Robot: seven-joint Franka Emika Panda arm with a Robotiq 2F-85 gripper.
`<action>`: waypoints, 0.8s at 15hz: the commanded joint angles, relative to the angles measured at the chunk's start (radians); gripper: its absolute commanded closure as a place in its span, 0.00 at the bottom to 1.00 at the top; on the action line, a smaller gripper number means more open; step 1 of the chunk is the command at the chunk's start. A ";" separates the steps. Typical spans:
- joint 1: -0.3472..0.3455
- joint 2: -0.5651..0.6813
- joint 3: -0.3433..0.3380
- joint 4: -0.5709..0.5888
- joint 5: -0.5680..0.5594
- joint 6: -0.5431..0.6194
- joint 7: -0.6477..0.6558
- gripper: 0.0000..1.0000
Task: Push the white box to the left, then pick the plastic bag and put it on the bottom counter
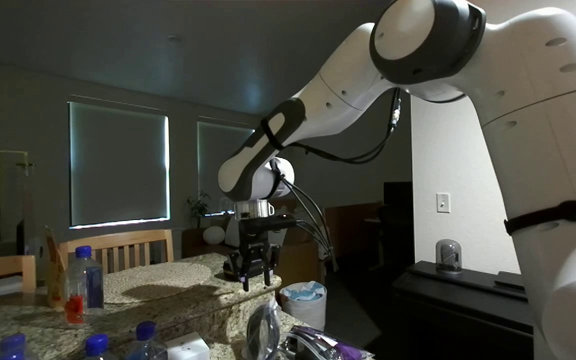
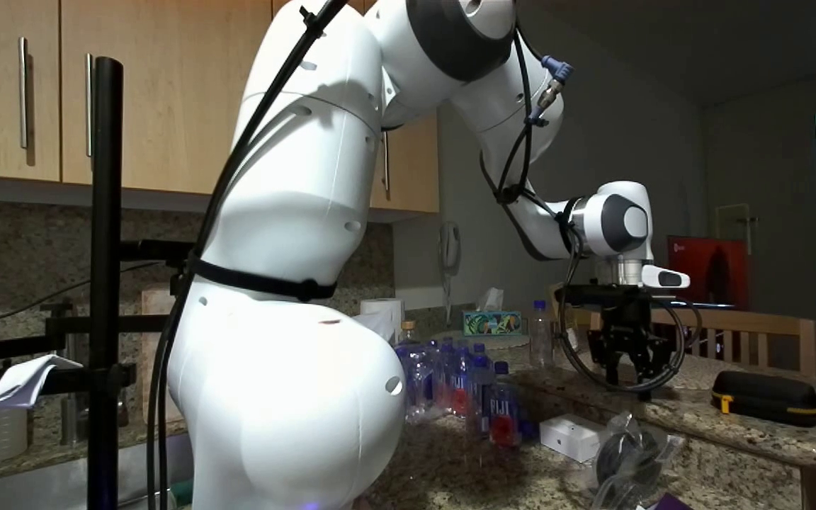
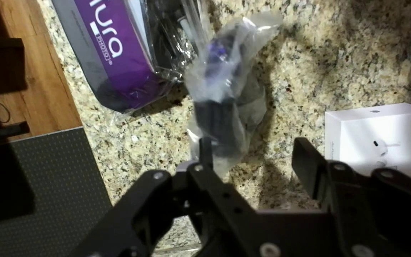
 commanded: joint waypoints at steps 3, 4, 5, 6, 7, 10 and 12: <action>-0.004 -0.024 0.006 -0.022 -0.019 0.049 0.006 0.01; -0.005 -0.023 0.005 -0.022 -0.021 0.057 0.007 0.00; -0.005 -0.022 0.005 -0.022 -0.021 0.065 0.008 0.00; -0.005 -0.021 0.004 -0.021 -0.022 0.069 0.009 0.00; -0.004 -0.019 0.004 -0.020 -0.023 0.073 0.011 0.00; -0.005 -0.018 0.007 -0.011 -0.018 0.045 -0.005 0.00; -0.012 -0.035 0.017 -0.015 0.010 0.002 -0.055 0.00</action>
